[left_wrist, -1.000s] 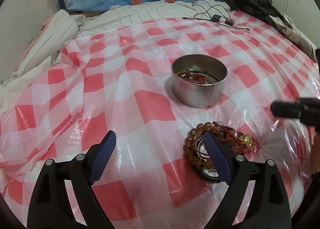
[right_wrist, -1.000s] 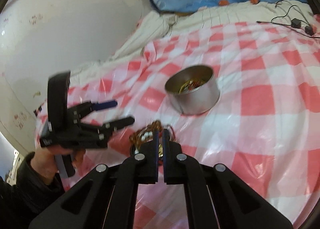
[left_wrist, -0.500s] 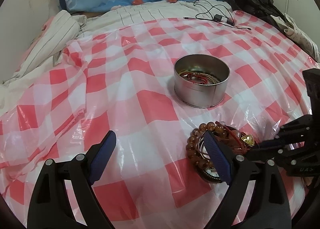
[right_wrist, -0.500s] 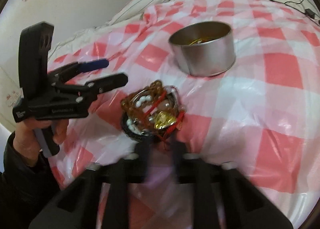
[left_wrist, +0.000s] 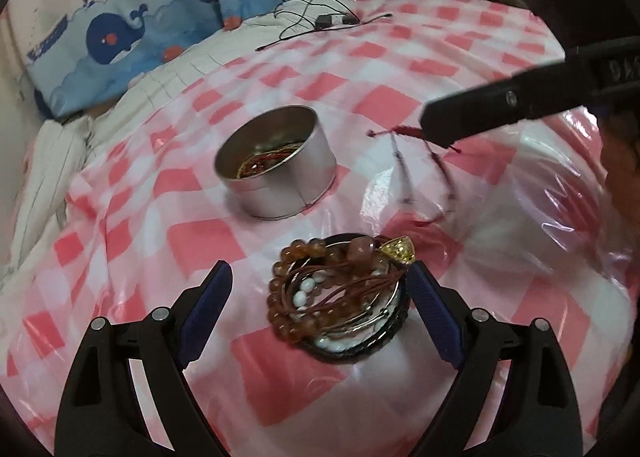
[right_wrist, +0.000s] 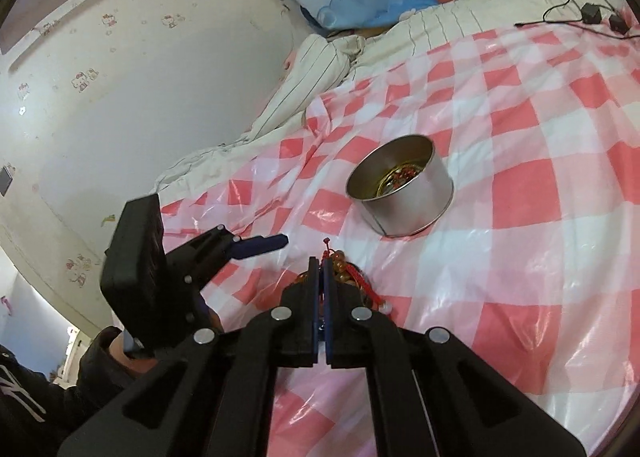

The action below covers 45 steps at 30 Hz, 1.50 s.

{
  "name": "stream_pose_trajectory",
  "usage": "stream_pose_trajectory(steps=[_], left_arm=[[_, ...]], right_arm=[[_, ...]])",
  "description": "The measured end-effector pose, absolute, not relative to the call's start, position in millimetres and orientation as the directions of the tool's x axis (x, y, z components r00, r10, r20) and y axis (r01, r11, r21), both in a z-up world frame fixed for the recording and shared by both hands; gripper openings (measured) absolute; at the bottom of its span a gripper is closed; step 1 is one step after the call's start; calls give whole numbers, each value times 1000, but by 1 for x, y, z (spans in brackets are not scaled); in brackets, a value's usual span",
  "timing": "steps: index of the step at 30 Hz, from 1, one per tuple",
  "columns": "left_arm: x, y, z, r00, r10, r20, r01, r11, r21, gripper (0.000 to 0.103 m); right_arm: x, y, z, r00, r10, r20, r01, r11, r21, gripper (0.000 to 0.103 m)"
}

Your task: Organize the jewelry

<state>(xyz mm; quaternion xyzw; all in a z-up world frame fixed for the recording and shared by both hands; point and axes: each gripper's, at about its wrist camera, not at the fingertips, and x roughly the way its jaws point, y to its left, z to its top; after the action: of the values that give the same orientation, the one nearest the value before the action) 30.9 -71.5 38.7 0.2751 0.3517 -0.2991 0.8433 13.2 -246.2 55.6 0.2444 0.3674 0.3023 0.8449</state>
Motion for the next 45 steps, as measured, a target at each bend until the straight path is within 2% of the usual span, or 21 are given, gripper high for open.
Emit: stream_pose_trajectory(steps=[1,3,5,8,10,11,13,15,16,17,19,21,22,25,29,35,37,38,39,45], left_arm=[[31,-72,39,570,-320,-756,702,668,247,85],[32,-73,40,550,-355,-756,716,666,209,78],[35,-70,38,513,-368,-776,723,673,158,55],[36,-67,33,461,-386,-799,741,662,108,46],[29,-71,30,457,-380,-804,764,631,136,48],[26,-73,28,466,-370,-804,770,617,162,58],[18,-79,25,516,-333,-789,766,592,251,71],[16,-81,24,503,-346,-792,781,575,245,71],[18,-80,25,478,-366,-798,788,580,207,67],[21,-77,27,454,-385,-803,789,592,162,54],[30,-69,30,444,-390,-806,766,632,116,38],[34,-63,35,431,-415,-801,753,654,67,27],[36,-61,37,427,-427,-797,749,661,46,18],[37,-56,42,424,-456,-783,744,668,14,5],[43,-45,56,443,-510,-737,719,693,-48,4],[48,-41,57,473,-478,-740,694,719,-22,4],[50,-41,56,477,-463,-747,686,728,-13,4],[51,-41,54,479,-453,-752,680,733,-8,4],[53,-40,52,483,-435,-760,669,743,0,4],[55,-44,42,462,-409,-787,672,741,10,13]], right_arm=[[14,-246,55,547,688,-476,-327,699,636,3],[13,-247,54,546,685,-482,-321,703,635,3],[14,-247,52,544,682,-488,-315,705,635,3],[14,-248,49,545,679,-492,-308,708,636,3],[14,-248,49,547,675,-495,-304,711,634,3],[14,-248,49,548,672,-498,-302,715,631,3],[14,-247,49,548,667,-504,-302,721,624,3],[14,-244,50,549,652,-523,-306,739,600,3],[14,-242,49,549,647,-530,-307,745,592,3],[13,-241,49,547,640,-539,-307,753,582,3],[14,-240,47,547,630,-551,-305,763,570,3],[14,-239,46,546,624,-559,-302,769,563,3],[14,-239,46,546,623,-561,-301,770,562,3],[14,-239,45,547,617,-566,-297,775,558,3],[15,-237,45,547,603,-581,-294,788,541,3],[18,-224,32,497,507,-704,-281,862,423,3],[19,-216,25,473,445,-761,-284,894,347,21],[17,-214,23,477,420,-772,-287,905,314,49],[16,-211,24,488,397,-777,-292,914,283,60],[18,-214,21,523,339,-782,-261,937,232,64]])
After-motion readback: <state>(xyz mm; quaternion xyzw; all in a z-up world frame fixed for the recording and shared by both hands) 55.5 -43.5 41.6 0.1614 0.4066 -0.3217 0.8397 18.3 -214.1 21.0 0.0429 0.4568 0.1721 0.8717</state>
